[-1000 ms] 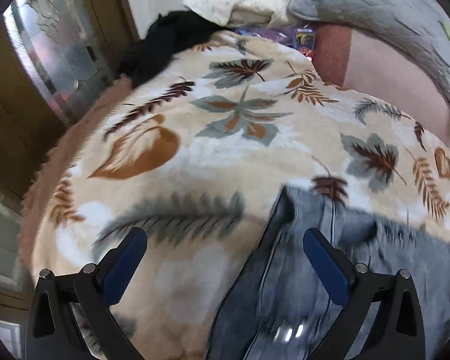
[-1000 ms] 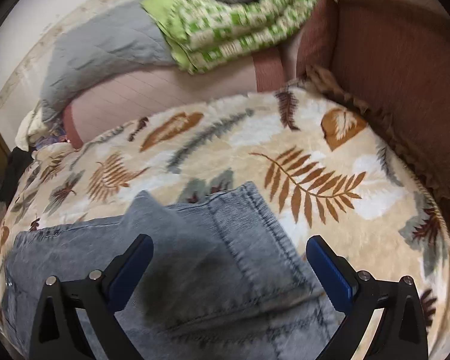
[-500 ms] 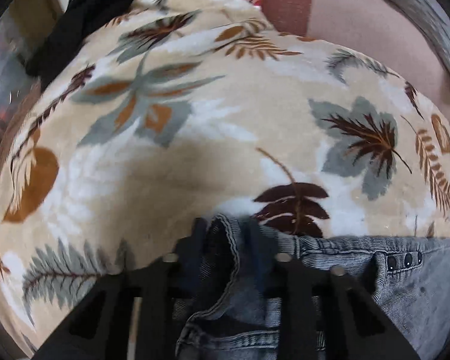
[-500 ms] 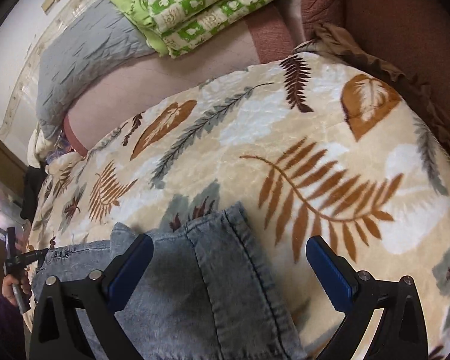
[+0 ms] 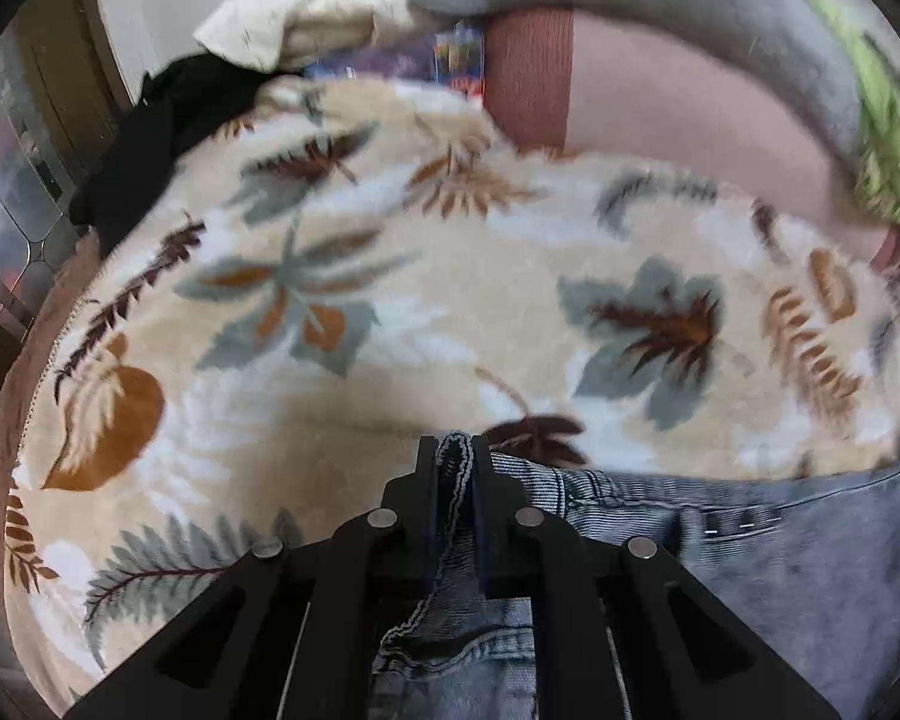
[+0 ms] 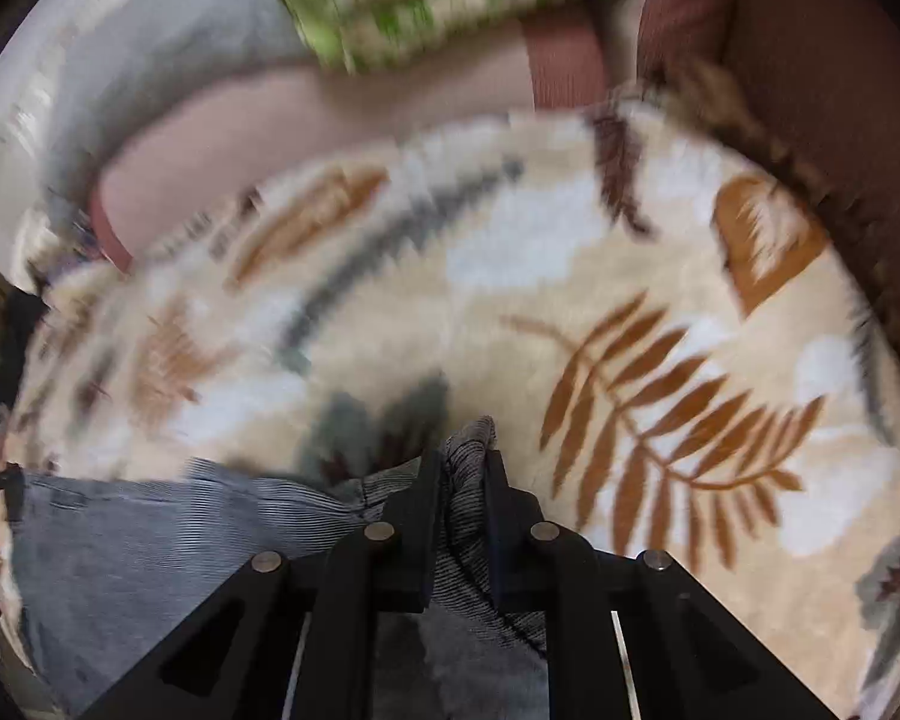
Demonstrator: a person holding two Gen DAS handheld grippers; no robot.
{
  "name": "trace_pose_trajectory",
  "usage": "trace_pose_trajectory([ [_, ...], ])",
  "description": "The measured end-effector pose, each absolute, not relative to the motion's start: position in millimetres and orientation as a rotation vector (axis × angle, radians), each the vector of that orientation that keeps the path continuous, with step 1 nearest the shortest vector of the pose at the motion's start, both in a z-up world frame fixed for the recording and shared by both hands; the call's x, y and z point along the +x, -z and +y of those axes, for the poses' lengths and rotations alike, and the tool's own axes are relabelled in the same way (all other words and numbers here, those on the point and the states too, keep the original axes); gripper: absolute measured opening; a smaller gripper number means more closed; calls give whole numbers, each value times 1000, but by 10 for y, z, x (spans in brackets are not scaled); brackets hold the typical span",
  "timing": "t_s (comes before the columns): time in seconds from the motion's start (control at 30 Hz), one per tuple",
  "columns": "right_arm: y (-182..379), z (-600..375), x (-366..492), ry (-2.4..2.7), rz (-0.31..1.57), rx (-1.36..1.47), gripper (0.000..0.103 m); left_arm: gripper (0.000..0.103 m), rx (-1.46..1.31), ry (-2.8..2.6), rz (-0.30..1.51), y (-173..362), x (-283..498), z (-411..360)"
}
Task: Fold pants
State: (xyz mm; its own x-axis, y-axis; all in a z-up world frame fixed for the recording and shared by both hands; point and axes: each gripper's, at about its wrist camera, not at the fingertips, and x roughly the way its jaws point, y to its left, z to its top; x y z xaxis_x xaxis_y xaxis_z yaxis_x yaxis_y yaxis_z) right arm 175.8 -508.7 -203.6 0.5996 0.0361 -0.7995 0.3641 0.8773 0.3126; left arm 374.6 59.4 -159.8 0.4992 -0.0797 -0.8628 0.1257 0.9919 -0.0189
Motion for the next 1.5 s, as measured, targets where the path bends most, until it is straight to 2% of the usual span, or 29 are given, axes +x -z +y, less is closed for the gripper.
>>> trace_pose_trajectory([
  [0.2, 1274, -5208, 1064, 183, 741, 497, 13, 9, -12, 199, 886, 855, 3207, 814],
  [0.37, 1090, -5196, 330, 165, 668, 510, 13, 9, -28, 242, 795, 561, 2468, 1123],
  [0.47, 1274, -5106, -106, 142, 698, 524, 13, 9, -31, 243, 807, 695, 1953, 1330],
  [0.63, 1741, -4923, -859, 105, 800, 568, 13, 9, -44, 232, 953, 1335, 1205, 1624],
  [0.77, 2227, -4812, -1230, 55, 985, 594, 17, 10, -37, 213, 1057, 1801, 954, 1700],
  [0.83, 2376, -4787, -1278, 59, 1092, 574, 20, 16, -33, 183, 1078, 1869, 924, 1710],
  [0.9, 2360, -4803, -1324, 58, 1099, 550, 21, 20, -52, 176, 1088, 1846, 896, 1776],
  [0.97, 2236, -4841, -1351, 39, 1046, 548, 31, 23, -52, 150, 1079, 1787, 858, 1859],
  [1.03, 2122, -4867, -1313, 47, 989, 543, 72, 23, -53, 116, 1059, 1711, 786, 1967],
  [1.07, 2031, -4869, -1268, 59, 942, 532, 76, 23, -50, 94, 1048, 1678, 745, 2014],
  [1.17, 1916, -4893, -1029, 90, 882, 529, 76, 23, -97, 73, 1022, 1541, 630, 2124],
  [1.4, 2147, -4981, -145, 171, 990, 540, 76, 24, -111, 172, 970, 1364, 528, 1728],
  [1.47, 2312, -4962, 45, 184, 1065, 528, 66, 24, -97, 217, 965, 1355, 524, 1537],
  [1.5, 2387, -4947, 124, 181, 1104, 526, 39, 24, -92, 232, 965, 1351, 526, 1472],
])
